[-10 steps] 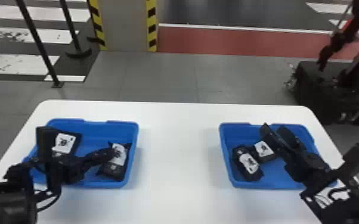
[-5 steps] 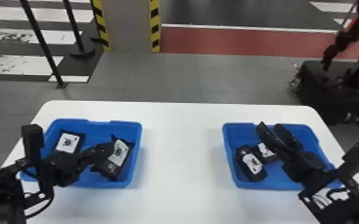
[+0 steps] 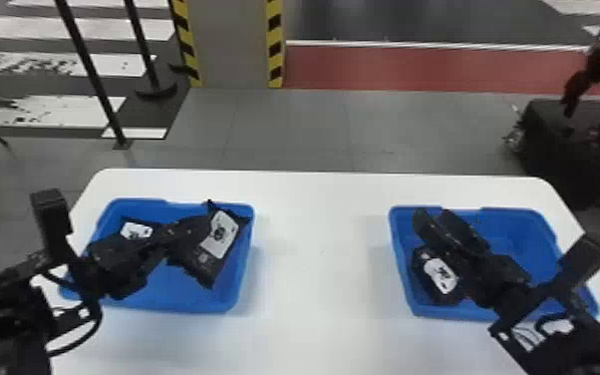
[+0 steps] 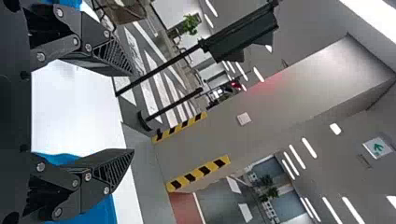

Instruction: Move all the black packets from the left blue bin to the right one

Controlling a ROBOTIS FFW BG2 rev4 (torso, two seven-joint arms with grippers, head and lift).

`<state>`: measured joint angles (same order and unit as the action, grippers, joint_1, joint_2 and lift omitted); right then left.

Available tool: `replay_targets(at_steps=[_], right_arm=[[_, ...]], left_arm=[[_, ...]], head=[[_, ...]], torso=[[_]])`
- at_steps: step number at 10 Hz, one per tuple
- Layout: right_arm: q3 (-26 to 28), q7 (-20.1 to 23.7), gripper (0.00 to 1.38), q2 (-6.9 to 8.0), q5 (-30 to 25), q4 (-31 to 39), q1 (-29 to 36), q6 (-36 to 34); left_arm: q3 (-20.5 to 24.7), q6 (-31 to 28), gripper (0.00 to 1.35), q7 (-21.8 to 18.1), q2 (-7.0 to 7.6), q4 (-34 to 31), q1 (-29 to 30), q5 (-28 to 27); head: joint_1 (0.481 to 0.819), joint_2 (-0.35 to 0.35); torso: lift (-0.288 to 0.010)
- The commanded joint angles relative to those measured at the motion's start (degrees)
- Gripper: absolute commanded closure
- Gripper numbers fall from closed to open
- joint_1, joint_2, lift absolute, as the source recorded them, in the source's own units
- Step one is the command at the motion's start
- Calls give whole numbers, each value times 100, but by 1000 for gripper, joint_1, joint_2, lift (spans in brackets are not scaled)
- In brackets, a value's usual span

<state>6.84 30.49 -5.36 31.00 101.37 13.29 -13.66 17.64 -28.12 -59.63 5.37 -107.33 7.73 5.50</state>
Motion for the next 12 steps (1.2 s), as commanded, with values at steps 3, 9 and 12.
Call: replay_targets(at_steps=[3,9,12], right_arm=[[-210,652,486,0,20,-610,-485,-869],[-456,1346,492,88,248,-1116,-1118,-1685],[-570,2146,492,97,336,-1538,-1498,-2248]], left_arm=[[-331,182,1205,-31,8,67,-126,742],[-1368,815,1205,-163,-53,1741,-942,1920],[-1544,1096,1205,-163,-80,2289,-1195,2262]], head=[[695,38],[695,2],[695,20]], torso=[[-110],[-110],[-110]])
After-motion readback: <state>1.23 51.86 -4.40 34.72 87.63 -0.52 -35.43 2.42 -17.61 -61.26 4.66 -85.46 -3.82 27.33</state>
